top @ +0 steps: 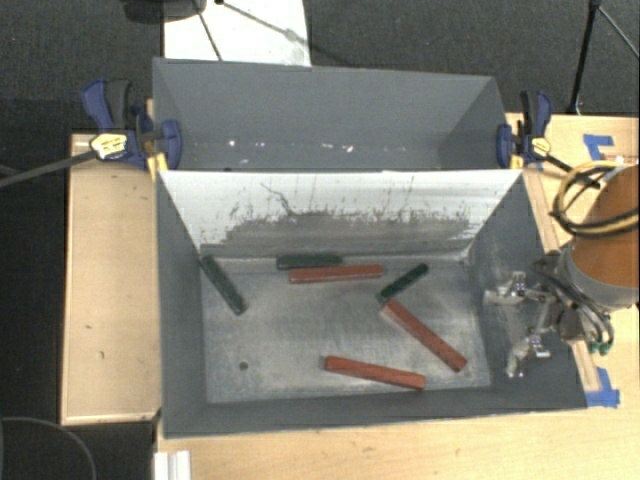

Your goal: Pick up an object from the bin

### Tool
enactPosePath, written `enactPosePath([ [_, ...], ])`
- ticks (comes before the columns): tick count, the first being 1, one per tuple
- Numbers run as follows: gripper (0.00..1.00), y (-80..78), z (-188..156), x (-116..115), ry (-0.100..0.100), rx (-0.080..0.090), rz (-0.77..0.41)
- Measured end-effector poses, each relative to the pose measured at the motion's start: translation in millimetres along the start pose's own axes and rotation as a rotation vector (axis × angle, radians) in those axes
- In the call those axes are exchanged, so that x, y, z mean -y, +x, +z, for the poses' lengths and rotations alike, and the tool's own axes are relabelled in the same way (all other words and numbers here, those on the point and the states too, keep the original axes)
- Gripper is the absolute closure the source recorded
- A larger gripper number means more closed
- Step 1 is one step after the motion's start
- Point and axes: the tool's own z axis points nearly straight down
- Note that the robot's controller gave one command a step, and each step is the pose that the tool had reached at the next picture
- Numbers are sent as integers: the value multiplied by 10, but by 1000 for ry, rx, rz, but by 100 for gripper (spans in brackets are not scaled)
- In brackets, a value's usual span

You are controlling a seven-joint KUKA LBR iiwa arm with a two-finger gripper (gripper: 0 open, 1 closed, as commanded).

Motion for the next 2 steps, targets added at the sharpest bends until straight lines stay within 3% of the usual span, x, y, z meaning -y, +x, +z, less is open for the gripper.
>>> enactPosePath([
  [1, 100, -160, 777, -463, 0, 2, 93],
  [2, 100, -160, 777, -463, 0, 2, 90],
])
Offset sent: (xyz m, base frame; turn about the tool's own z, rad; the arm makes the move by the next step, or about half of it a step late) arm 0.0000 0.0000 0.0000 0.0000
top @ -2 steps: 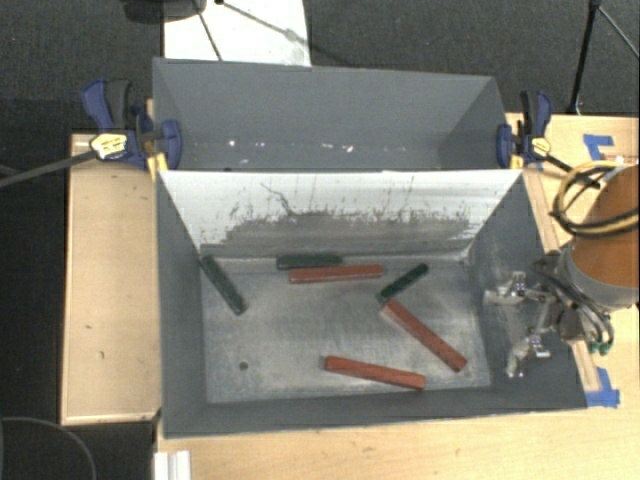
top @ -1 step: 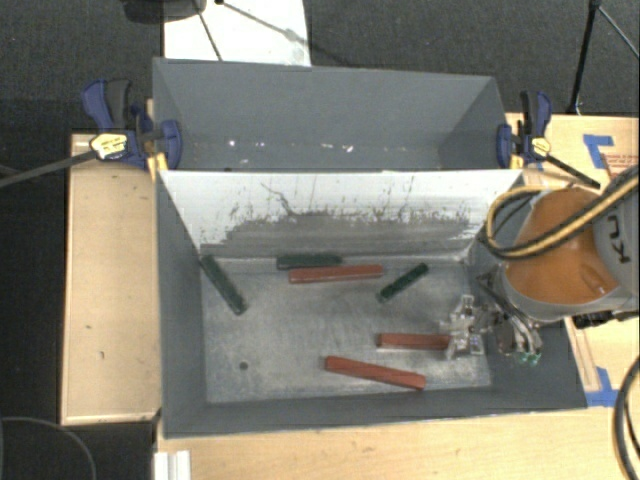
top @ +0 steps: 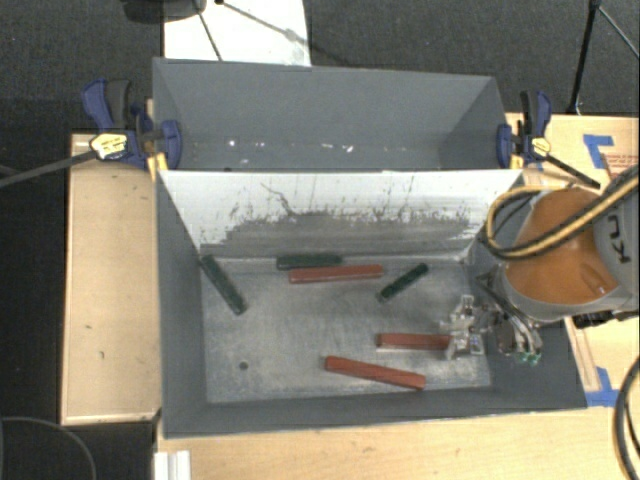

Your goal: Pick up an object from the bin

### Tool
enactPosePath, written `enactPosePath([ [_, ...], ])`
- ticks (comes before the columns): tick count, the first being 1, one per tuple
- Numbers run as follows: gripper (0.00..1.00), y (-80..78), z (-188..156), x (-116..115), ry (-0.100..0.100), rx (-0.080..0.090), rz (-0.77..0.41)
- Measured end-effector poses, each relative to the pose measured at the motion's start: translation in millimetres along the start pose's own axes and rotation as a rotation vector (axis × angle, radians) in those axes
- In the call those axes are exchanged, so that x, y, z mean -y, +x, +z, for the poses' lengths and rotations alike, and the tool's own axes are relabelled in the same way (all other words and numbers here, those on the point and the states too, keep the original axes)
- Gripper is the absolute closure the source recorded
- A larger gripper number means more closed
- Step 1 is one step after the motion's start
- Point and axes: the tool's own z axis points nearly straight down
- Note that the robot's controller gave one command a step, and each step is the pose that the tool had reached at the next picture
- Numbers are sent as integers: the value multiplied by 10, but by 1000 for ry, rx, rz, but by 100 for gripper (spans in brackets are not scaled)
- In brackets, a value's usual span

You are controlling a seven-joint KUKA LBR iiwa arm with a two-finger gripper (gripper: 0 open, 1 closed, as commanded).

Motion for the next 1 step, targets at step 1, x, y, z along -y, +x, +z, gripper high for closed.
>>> enactPosePath([
  [1, 100, -96, -1411, 48, 0, -2, 13],
])
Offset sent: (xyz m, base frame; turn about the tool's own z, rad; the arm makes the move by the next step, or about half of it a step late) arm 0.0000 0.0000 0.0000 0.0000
